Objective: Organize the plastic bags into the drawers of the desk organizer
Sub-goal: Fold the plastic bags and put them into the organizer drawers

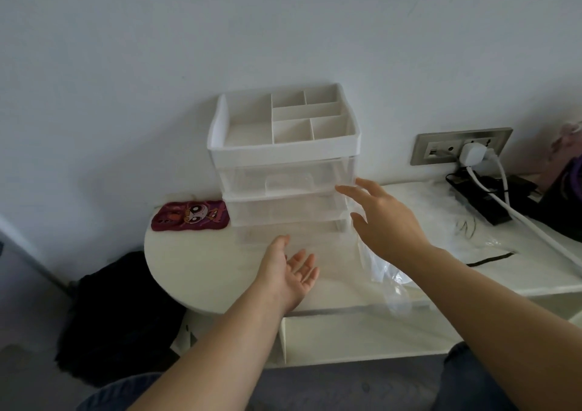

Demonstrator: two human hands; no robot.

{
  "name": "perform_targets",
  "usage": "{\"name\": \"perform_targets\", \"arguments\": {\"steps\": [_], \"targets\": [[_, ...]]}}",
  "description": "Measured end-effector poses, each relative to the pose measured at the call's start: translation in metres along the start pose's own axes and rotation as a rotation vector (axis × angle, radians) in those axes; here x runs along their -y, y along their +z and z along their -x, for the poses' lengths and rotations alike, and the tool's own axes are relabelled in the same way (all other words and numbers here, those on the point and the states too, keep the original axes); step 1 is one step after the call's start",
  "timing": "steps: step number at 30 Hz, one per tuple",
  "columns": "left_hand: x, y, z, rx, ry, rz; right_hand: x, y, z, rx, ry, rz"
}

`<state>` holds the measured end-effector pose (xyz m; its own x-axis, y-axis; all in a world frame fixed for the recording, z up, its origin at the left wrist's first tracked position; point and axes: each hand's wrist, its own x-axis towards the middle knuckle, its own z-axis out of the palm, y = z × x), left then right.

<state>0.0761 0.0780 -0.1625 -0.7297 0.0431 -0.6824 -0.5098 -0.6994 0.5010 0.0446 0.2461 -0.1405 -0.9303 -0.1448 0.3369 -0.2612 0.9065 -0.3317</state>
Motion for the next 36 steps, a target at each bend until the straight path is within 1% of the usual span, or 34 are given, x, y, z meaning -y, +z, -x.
{"name": "perform_targets", "arguments": {"steps": [8, 12, 15, 17, 18, 19, 20, 21, 22, 24, 25, 26, 27, 29, 31, 32, 35, 36], "targets": [[0.026, -0.017, 0.031, -0.029, -0.033, -0.063, -0.003, -0.001, 0.001, 0.008, -0.020, 0.011], [0.028, -0.028, 0.045, 0.006, -0.118, -0.156, -0.006, -0.006, 0.002, -0.031, -0.032, -0.096], [0.022, -0.037, 0.057, 0.086, -0.227, -0.252, -0.007, -0.020, 0.002, -0.123, 0.053, -0.218], [0.018, -0.039, 0.066, 0.207, -0.261, -0.378, -0.003, -0.032, 0.003, -0.187, 0.116, -0.315], [0.015, -0.037, 0.071, 0.274, -0.242, -0.466, 0.001, -0.039, 0.004, -0.212, 0.132, -0.365], [0.010, -0.034, 0.077, 0.338, -0.189, -0.534, 0.007, -0.045, 0.006, -0.227, 0.135, -0.422], [0.005, -0.028, 0.082, 0.388, -0.094, -0.568, 0.015, -0.052, 0.007, -0.231, 0.120, -0.483], [-0.002, -0.022, 0.085, 0.421, 0.050, -0.597, 0.023, -0.059, 0.010, -0.224, 0.088, -0.543], [-0.010, -0.016, 0.087, 0.439, 0.246, -0.668, 0.032, -0.067, 0.010, -0.199, 0.043, -0.598], [-0.029, -0.009, 0.094, 0.423, 0.704, -0.985, 0.049, -0.079, 0.011, -0.076, -0.052, -0.698], [-0.037, -0.004, 0.096, 0.436, 0.872, -1.127, 0.056, -0.085, 0.011, 0.008, -0.090, -0.735], [-0.043, 0.000, 0.100, 0.470, 0.963, -1.215, 0.063, -0.089, 0.010, 0.098, -0.125, -0.771], [-0.049, 0.006, 0.102, 0.521, 0.987, -1.256, 0.067, -0.093, 0.008, 0.182, -0.160, -0.798], [-0.057, 0.018, 0.099, 0.604, 0.954, -1.280, 0.073, -0.098, 0.003, 0.317, -0.217, -0.826], [-0.063, 0.026, 0.093, 0.643, 0.911, -1.283, 0.075, -0.100, -0.005, 0.390, -0.229, -0.840], [-0.065, 0.027, 0.090, 0.619, 0.907, -1.293, 0.074, -0.100, -0.009, 0.390, -0.232, -0.823], [-0.065, 0.021, 0.078, 0.480, 0.915, -1.311, 0.063, -0.097, -0.020, 0.327, -0.216, -0.701], [-0.065, 0.018, 0.072, 0.459, 0.895, -1.280, 0.057, -0.096, -0.022, 0.360, -0.178, -0.653]]}}
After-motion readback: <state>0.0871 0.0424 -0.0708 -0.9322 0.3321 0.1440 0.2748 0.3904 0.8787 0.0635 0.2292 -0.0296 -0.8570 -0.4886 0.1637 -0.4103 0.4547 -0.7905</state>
